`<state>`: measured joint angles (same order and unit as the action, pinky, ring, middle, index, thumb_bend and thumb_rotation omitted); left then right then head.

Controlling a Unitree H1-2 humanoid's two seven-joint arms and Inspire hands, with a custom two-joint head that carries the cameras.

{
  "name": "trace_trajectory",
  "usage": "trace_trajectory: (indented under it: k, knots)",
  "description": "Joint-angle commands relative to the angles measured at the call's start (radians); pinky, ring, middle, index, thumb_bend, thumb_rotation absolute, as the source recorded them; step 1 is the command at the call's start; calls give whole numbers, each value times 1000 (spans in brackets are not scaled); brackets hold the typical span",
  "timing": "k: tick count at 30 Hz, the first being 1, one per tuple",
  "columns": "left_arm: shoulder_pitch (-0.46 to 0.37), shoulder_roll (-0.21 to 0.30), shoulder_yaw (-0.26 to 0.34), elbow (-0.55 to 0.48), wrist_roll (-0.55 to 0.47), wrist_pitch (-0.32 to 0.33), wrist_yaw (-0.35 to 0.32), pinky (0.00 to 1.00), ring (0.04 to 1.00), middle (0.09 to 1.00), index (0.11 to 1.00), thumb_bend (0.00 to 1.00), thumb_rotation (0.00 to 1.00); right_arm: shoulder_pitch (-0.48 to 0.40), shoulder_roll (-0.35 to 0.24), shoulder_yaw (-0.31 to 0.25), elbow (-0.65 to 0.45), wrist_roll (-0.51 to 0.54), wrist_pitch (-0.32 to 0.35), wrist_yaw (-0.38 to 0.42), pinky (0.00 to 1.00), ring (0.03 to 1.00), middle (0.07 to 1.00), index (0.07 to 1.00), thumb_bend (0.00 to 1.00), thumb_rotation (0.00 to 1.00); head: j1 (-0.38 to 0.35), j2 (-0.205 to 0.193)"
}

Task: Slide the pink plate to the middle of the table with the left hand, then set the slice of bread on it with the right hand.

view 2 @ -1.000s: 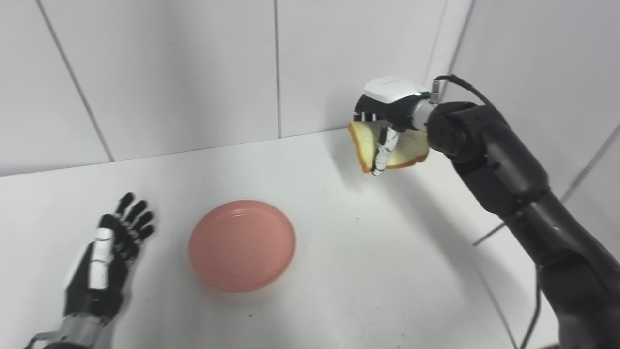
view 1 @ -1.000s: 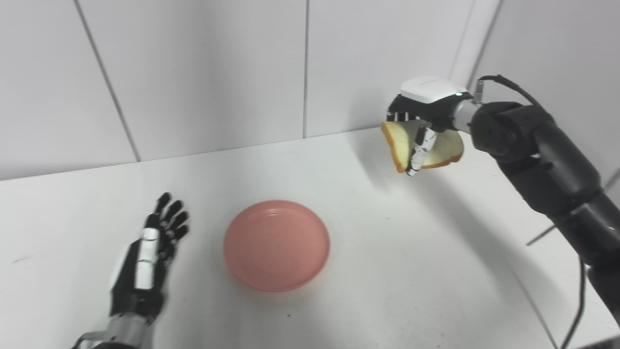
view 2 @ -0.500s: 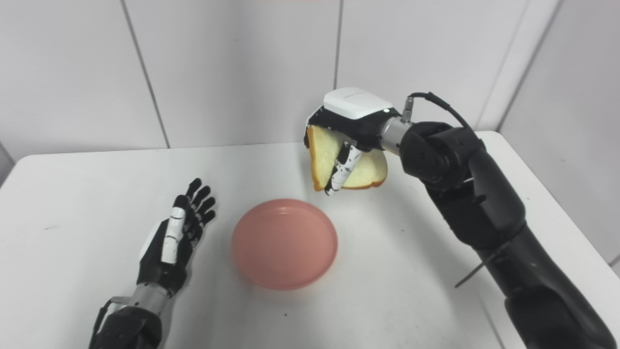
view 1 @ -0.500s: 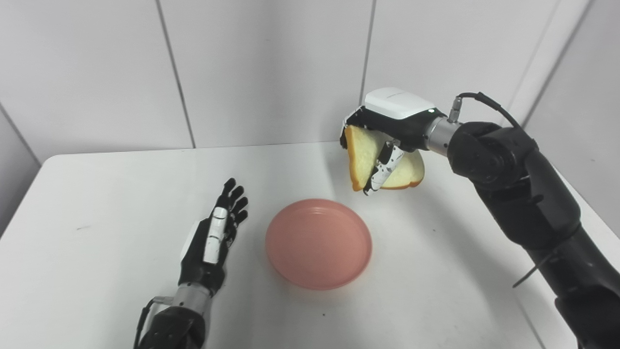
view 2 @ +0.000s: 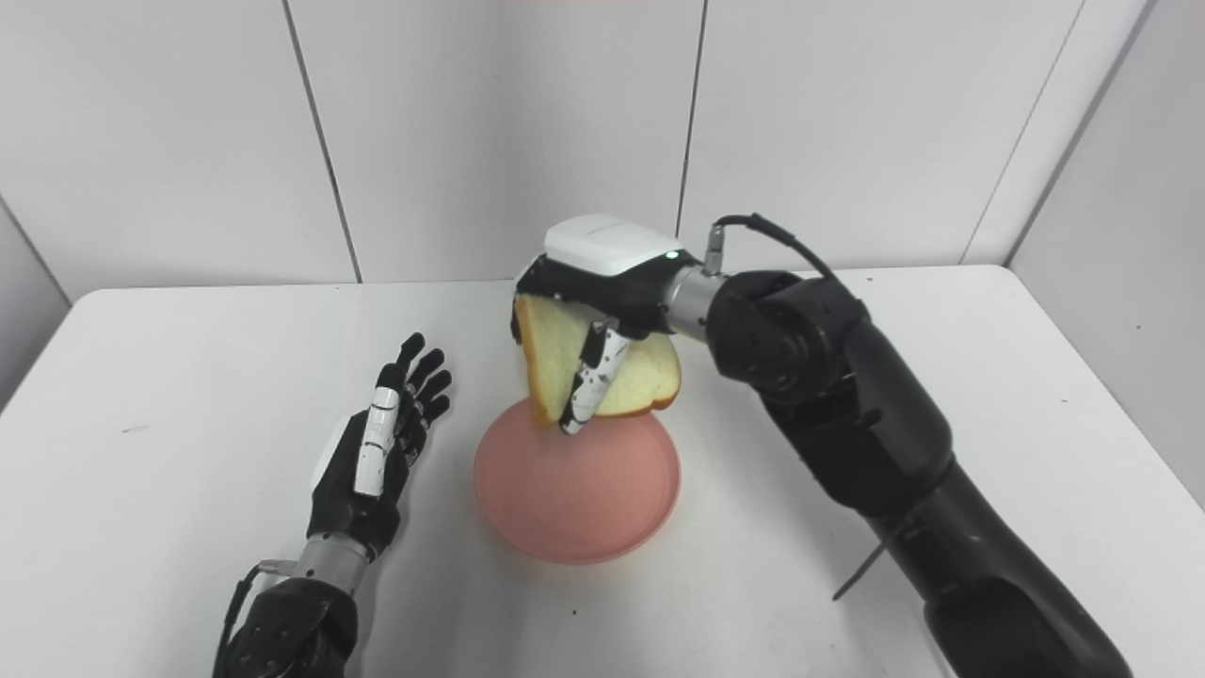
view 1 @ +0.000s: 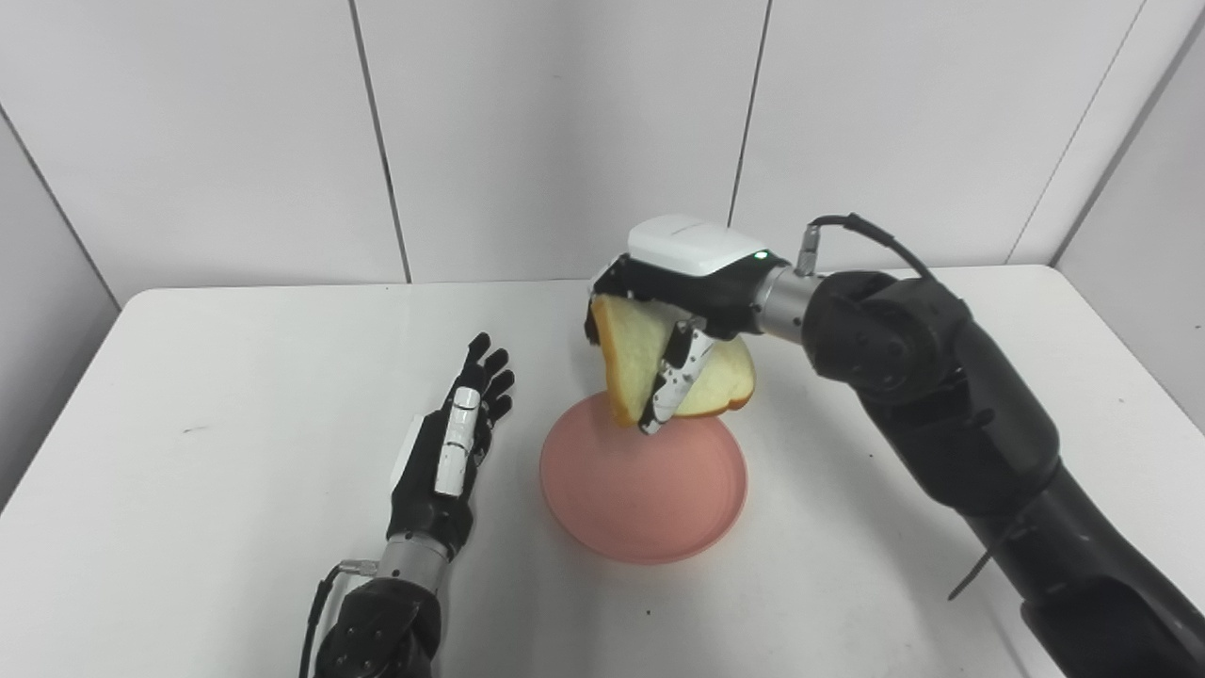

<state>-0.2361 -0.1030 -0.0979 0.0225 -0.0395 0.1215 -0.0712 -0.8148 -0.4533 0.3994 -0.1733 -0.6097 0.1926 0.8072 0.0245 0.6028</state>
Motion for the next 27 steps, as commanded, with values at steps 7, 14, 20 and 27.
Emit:
trace_trajectory:
  k: [7, 14, 20, 27]
  knots:
    - [-39, -18, -6, -54, 7, 3, 12, 958, 950, 960, 965, 711, 1000, -5, 45, 25, 57, -14, 0, -22, 292, 379, 505, 504, 511, 0, 1, 10]
    - [-39, -26, 6, -73, -5, 27, 20, 944, 937, 948, 951, 722, 970, 15, 49, 62, 87, -35, 0, 0, 210, 297, 476, 490, 524, 0, -1, 15]
    - [-37, -26, 9, -84, -12, 34, 18, 956, 941, 950, 956, 725, 967, 32, 44, 81, 130, -62, -28, -29, 241, 326, 478, 489, 523, 0, -3, 21]
    - [-41, -12, 7, -86, -14, 40, 2, 971, 956, 965, 971, 743, 980, 46, 43, 82, 148, -91, -15, -28, 316, 367, 467, 545, 506, 0, -4, 27]
